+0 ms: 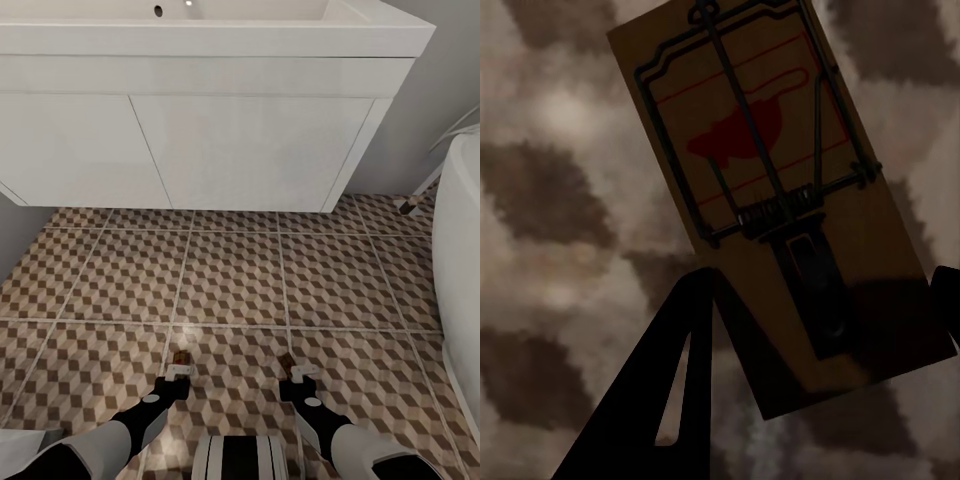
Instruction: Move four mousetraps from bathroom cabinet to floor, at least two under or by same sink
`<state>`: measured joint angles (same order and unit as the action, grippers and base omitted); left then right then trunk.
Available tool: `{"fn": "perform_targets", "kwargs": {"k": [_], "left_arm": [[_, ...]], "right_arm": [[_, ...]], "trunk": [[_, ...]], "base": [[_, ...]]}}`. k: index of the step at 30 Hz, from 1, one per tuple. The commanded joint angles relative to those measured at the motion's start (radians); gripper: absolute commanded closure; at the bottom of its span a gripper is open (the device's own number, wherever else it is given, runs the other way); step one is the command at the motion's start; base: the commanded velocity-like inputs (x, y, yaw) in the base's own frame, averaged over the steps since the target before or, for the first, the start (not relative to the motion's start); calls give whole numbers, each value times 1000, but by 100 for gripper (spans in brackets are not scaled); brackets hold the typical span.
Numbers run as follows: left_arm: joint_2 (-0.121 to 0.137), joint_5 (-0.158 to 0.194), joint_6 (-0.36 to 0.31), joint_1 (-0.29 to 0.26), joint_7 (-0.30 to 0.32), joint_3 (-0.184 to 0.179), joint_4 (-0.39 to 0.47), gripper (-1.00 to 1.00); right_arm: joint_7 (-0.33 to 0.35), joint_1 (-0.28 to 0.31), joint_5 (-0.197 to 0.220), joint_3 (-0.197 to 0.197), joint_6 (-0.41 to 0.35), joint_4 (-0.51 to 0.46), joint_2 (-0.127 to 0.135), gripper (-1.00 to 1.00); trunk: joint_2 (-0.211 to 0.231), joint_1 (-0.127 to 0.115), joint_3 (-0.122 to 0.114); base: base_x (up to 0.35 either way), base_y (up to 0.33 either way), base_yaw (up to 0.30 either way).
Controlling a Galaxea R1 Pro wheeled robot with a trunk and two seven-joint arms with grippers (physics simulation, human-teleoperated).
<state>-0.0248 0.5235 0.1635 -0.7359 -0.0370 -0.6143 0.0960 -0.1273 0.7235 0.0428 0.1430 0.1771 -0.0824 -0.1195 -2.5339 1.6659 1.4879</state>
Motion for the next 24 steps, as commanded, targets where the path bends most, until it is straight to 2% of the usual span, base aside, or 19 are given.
{"fn": "perform_targets", "kwargs": {"k": [1, 14, 21, 24], "left_arm": [[0, 6, 4, 0, -4, -9, 1, 100], [-4, 6, 2, 1, -7, -5, 15, 100], [-40, 10, -6, 1, -25, -2, 13, 100], [-46, 10, -7, 1, -29, -1, 13, 100]], "right_arm": [[-5, 1, 5, 8, 3, 1, 0, 100], [-5, 1, 5, 8, 3, 1, 0, 100], [-5, 1, 9, 7, 3, 1, 1, 100], [-5, 1, 10, 6, 3, 1, 1, 100]], "trunk": [[0, 0, 1], [0, 0, 1], [0, 0, 1], [0, 0, 1]], "base": [[0, 0, 0], [0, 0, 0], [0, 0, 0], [0, 0, 0]]}}
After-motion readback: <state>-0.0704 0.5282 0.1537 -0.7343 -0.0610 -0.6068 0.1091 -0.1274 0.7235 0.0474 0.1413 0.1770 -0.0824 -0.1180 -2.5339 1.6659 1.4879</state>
